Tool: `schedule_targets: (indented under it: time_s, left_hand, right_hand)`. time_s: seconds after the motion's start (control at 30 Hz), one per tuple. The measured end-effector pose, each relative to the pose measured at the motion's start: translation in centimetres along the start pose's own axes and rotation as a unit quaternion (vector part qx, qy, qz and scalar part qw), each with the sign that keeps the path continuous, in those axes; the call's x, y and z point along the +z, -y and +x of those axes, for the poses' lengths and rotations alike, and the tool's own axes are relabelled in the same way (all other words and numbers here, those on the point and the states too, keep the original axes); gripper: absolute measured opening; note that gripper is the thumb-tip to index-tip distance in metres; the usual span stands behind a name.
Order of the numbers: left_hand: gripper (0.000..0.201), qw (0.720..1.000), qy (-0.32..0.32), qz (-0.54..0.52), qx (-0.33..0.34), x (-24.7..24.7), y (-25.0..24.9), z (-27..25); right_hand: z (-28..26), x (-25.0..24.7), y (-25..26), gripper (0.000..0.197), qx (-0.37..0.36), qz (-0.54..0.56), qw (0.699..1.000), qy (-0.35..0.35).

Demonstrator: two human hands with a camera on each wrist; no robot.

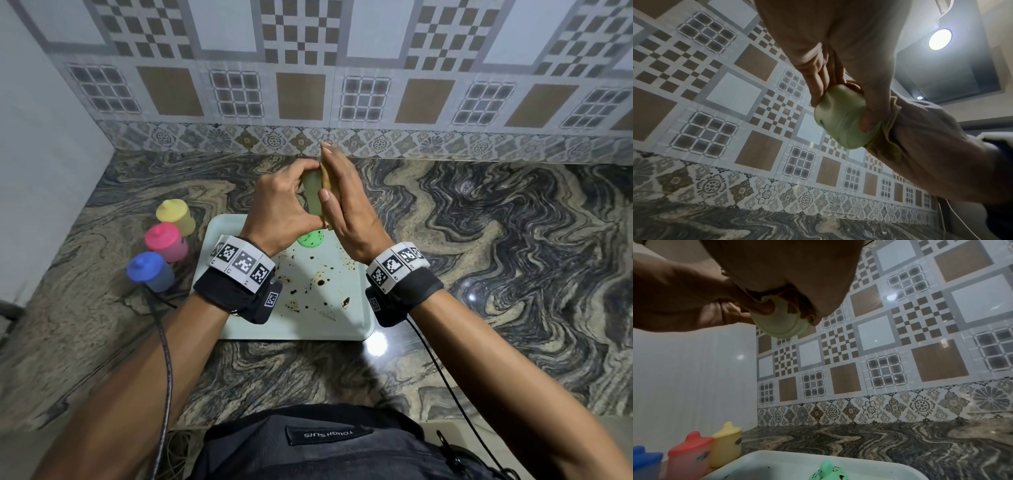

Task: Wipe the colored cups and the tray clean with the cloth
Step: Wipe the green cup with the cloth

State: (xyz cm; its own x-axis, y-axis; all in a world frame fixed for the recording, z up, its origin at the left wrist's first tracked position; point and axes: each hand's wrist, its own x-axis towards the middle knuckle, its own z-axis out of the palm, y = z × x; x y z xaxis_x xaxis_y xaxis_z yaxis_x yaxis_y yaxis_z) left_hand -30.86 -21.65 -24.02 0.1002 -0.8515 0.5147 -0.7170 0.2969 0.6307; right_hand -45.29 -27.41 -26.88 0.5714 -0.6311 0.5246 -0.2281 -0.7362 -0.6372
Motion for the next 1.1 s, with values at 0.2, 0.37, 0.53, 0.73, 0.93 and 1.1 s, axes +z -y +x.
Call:
schedule_targets:
  time_s: [0.2,0.37,0.53,0.73,0.93,1.1]
  left_hand:
    - [0.070,0.999,0.003,-0.033,-0.006,-0.3,0.4,0.2]
    - [0.071,0.999,0.003,-0.043,-0.014,-0.7,0.5,0.3]
    - [0.070,0.998,0.009,-0.054,-0.022,-1.2,1.0,0.2]
    - [0.072,0.999,0.011,-0.036,-0.028,-1.5,1.6,0.4]
    - [0.071,0.994,-0.006,-0.099,-0.040,-0.7,0.5,0.0]
    - [0.075,0.971,-0.006,-0.227,-0.079,-0.6,0.7,-0.5]
  right_hand:
    - [0.3,-0.1,0.3,0.054,-0.009,0.010,1.000,0.012]
    - [0.3,-0.4,0.3,0.052,-0.003,0.018,0.999,0.031]
    - [0.3,-0.9,-0.4,0.050,0.021,0.045,0.999,0.009]
    - [0.2,-1.1,-0.9,0.047,0.125,0.103,0.978,-0.131]
    - [0.6,-0.3,0.7,0.048,0.040,0.116,0.990,-0.062]
    - [0.9,-0.9,1.5,0.044,0.066,0.204,0.973,-0.089]
